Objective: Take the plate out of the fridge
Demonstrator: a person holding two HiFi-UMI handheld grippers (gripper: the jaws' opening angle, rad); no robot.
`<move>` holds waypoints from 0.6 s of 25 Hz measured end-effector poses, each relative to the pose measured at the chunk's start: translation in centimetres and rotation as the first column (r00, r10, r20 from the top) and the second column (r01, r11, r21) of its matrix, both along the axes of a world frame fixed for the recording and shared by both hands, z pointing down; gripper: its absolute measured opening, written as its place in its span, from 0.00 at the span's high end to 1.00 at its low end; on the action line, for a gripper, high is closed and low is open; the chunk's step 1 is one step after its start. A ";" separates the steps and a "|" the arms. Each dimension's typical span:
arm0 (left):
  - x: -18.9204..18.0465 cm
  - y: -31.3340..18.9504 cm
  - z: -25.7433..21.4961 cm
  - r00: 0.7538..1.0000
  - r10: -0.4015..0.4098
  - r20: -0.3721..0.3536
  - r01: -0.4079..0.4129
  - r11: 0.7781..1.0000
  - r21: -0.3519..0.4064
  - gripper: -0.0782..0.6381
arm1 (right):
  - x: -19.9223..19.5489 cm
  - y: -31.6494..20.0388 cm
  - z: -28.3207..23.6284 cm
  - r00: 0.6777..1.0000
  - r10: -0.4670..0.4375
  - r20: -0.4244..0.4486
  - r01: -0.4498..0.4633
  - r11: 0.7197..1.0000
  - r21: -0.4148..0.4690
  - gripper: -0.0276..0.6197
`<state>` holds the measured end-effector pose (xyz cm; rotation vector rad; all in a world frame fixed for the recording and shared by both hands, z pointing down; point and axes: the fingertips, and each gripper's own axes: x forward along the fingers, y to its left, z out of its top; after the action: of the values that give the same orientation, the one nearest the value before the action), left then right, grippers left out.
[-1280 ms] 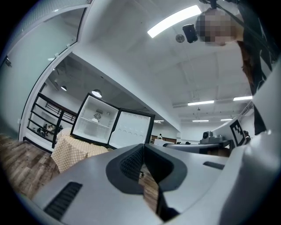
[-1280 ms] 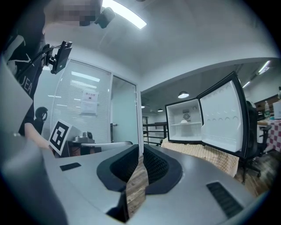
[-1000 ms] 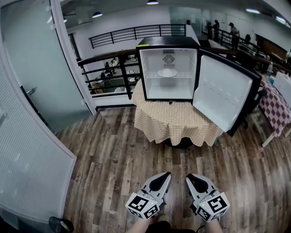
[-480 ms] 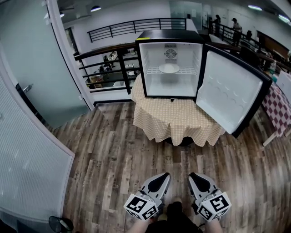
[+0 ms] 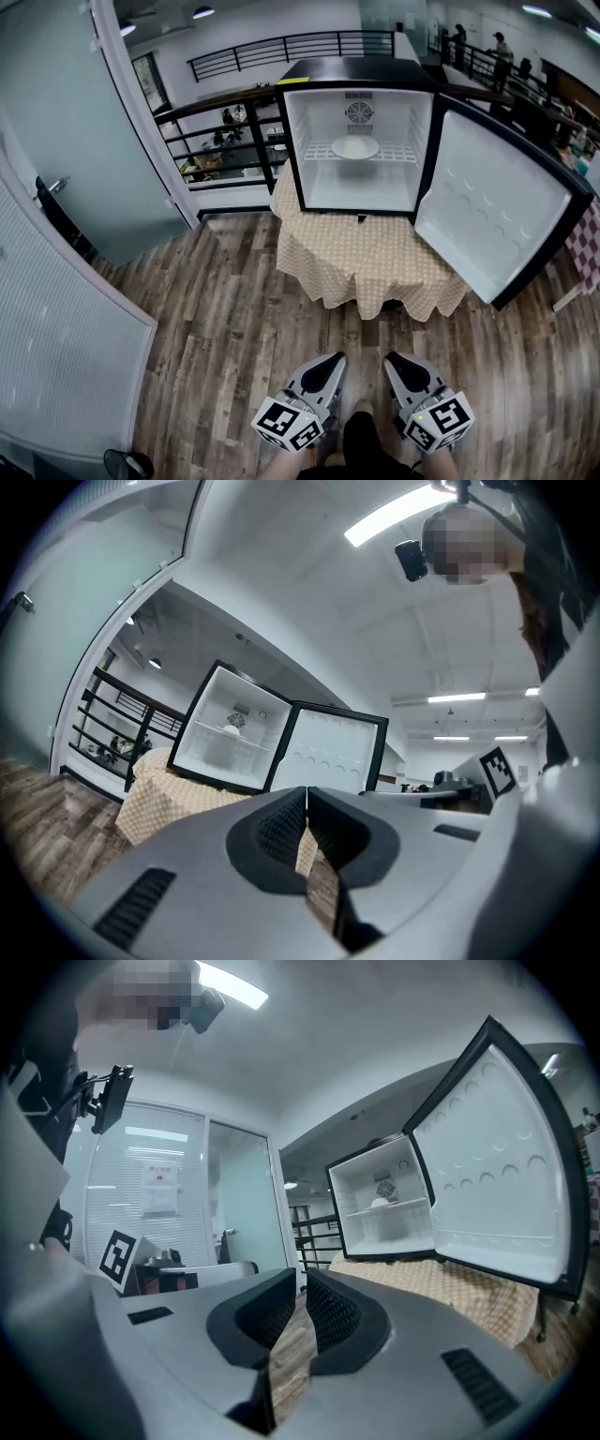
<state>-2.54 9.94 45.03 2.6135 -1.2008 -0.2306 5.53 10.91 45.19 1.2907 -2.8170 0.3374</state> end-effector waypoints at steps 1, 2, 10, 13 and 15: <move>0.4 -1.0 -0.1 1.000 0.004 0.001 -0.004 1.000 -0.001 0.87 | 0.3 -1.0 -0.1 1.000 -0.002 -0.003 0.002 1.000 0.004 0.87; 0.9 -2.0 -0.1 1.000 0.010 0.002 -0.010 1.000 0.000 0.87 | 0.6 -2.0 -0.1 1.000 -0.002 -0.005 0.002 1.000 0.006 0.87; 4.2 -10.3 -1.4 0.999 0.037 0.010 -0.038 0.999 0.034 0.87 | 2.9 -10.1 -1.0 1.000 0.001 0.001 -0.001 1.000 0.023 0.87; 5.0 -12.7 -1.9 0.999 0.036 0.001 -0.036 0.999 0.037 0.87 | 3.3 -12.5 -1.4 1.000 -0.004 -0.005 0.004 1.000 0.022 0.87; 5.4 -13.9 -2.1 0.999 0.037 -0.003 -0.037 0.999 0.037 0.87 | 3.5 -13.9 -1.7 1.000 -0.010 -0.008 0.011 1.000 0.020 0.87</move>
<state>2.82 -3.99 42.98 2.6630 -1.1571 -0.2522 9.04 -2.96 43.51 1.2777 -2.8273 0.3039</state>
